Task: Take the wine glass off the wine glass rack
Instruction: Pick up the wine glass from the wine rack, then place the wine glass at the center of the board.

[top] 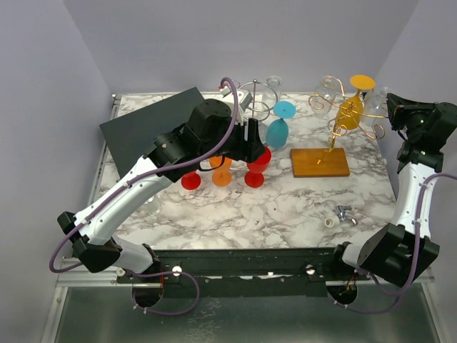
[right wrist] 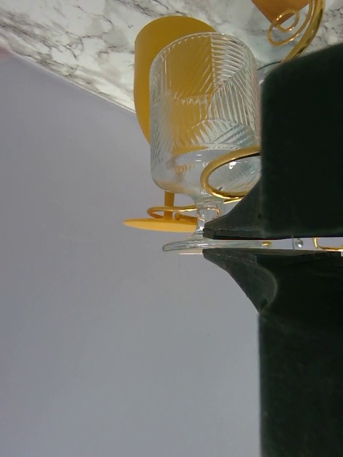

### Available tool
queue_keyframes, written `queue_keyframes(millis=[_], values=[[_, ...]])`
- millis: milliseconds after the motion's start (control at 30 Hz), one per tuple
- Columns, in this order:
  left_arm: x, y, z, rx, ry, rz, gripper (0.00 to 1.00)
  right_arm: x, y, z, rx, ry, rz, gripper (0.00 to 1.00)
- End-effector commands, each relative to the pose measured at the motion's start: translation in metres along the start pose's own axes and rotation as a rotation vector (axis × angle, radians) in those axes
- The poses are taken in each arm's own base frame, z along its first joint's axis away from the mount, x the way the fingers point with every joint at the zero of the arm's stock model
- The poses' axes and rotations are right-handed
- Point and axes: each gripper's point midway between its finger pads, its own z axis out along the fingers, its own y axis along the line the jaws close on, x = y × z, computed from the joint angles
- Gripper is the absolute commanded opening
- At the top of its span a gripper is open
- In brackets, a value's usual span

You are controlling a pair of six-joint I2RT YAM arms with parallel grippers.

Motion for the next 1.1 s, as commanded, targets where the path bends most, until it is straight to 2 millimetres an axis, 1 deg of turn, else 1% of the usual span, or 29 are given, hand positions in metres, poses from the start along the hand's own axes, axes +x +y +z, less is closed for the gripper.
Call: queue_keyframes(millis=[0,267,433,600,733,767,800,900,967,1067], values=[[-0.012,-0.007,-0.001,0.024,-0.026,-0.001,0.64,-0.018,0.051,-0.001,-0.16,-0.064,-0.052,0.01],[-0.014,-0.006,0.002,0.02,-0.028,0.003,0.64,-0.03,0.062,0.012,-0.19,-0.095,-0.068,0.01],[-0.015,-0.006,0.005,0.016,-0.025,0.002,0.64,-0.04,0.074,0.018,-0.215,-0.137,-0.108,0.01],[-0.021,-0.009,0.004,0.02,-0.037,-0.002,0.64,-0.047,0.089,0.02,-0.248,-0.156,-0.135,0.01],[-0.026,-0.009,0.005,0.019,-0.048,-0.016,0.64,-0.052,0.104,0.017,-0.266,-0.181,-0.161,0.01],[-0.028,-0.009,0.005,0.019,-0.051,-0.022,0.65,-0.053,0.111,0.014,-0.272,-0.186,-0.17,0.01],[-0.031,-0.01,0.004,0.022,-0.058,-0.027,0.66,-0.054,0.114,0.013,-0.264,-0.191,-0.177,0.01],[-0.042,-0.009,0.001,0.023,-0.084,-0.044,0.69,-0.056,0.133,0.005,-0.277,-0.2,-0.197,0.01],[-0.052,-0.006,-0.001,0.028,-0.1,-0.063,0.71,-0.054,0.146,-0.003,-0.294,-0.189,-0.203,0.01],[-0.069,0.004,-0.004,0.055,-0.118,-0.111,0.75,-0.04,0.168,-0.014,-0.331,-0.109,-0.202,0.01]])
